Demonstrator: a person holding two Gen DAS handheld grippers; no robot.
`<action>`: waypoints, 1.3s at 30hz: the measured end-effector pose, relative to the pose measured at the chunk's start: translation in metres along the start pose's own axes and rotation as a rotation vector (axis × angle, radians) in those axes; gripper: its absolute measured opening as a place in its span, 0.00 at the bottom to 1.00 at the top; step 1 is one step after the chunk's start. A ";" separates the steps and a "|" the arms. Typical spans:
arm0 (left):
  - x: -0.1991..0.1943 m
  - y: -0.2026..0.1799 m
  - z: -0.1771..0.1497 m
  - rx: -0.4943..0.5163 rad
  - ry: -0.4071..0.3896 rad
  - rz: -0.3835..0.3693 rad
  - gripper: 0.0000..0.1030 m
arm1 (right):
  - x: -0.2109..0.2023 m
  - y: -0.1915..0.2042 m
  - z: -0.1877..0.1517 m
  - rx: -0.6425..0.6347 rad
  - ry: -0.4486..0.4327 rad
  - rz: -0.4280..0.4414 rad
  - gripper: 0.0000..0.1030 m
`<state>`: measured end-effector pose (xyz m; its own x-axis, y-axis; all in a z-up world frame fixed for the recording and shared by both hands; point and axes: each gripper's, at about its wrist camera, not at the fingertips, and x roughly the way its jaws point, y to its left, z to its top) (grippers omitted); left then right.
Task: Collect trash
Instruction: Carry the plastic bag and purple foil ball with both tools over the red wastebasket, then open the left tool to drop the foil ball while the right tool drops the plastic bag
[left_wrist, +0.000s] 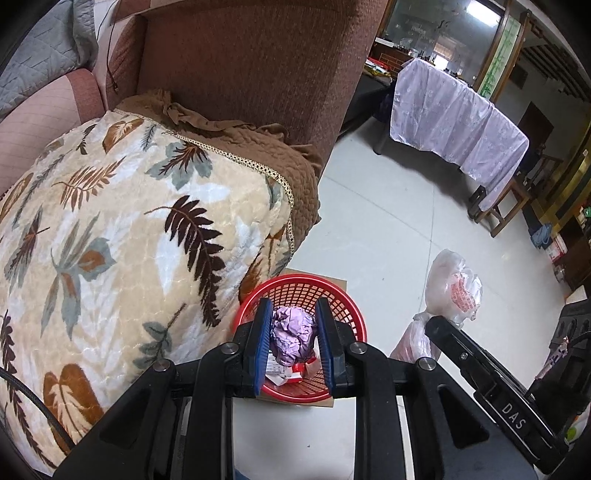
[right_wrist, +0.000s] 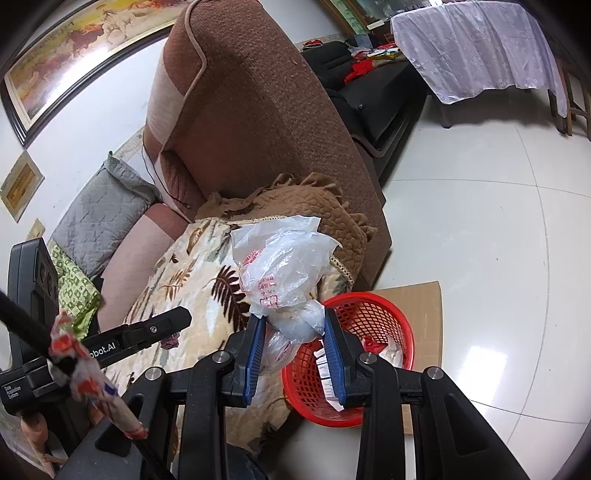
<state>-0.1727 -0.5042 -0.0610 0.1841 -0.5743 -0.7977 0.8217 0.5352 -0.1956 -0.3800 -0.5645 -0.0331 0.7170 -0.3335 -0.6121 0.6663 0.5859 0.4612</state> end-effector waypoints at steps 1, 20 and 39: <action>0.002 0.001 0.000 -0.001 0.003 0.002 0.22 | 0.001 0.000 0.000 -0.001 0.001 -0.003 0.32; 0.033 0.009 0.001 -0.010 0.061 0.008 0.22 | 0.017 0.000 -0.001 0.000 0.026 -0.028 0.33; -0.005 -0.003 -0.012 0.034 -0.030 0.048 0.56 | -0.012 0.003 0.008 0.026 -0.032 -0.039 0.67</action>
<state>-0.1820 -0.4954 -0.0632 0.2395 -0.5668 -0.7882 0.8290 0.5420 -0.1378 -0.3848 -0.5646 -0.0194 0.6964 -0.3791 -0.6094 0.6985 0.5531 0.4541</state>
